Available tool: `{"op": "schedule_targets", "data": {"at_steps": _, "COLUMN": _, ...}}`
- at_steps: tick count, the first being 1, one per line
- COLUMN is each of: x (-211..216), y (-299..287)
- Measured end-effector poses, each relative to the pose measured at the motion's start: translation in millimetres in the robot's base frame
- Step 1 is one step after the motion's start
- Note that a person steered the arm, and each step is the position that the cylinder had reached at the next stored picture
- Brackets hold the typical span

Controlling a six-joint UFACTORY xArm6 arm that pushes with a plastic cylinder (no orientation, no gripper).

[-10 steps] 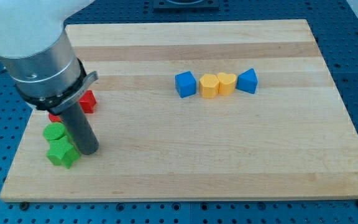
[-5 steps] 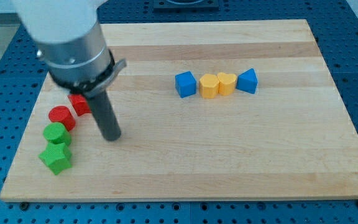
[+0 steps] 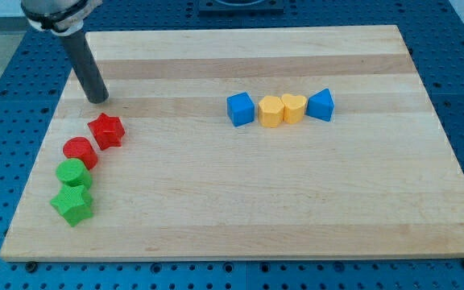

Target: Point your arm closer to the red star

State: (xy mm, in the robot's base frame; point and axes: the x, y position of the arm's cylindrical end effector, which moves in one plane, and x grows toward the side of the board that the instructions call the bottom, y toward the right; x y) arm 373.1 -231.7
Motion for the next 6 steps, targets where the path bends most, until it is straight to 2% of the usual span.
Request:
{"op": "schedule_targets", "data": {"at_steps": 2, "x": 38.1, "y": 62.8}}
{"op": "schedule_targets", "data": {"at_steps": 3, "x": 41.8, "y": 75.5}}
{"op": "schedule_targets", "data": {"at_steps": 5, "x": 19.2, "y": -8.6}}
{"op": "schedule_targets", "data": {"at_steps": 6, "x": 45.8, "y": -21.1}}
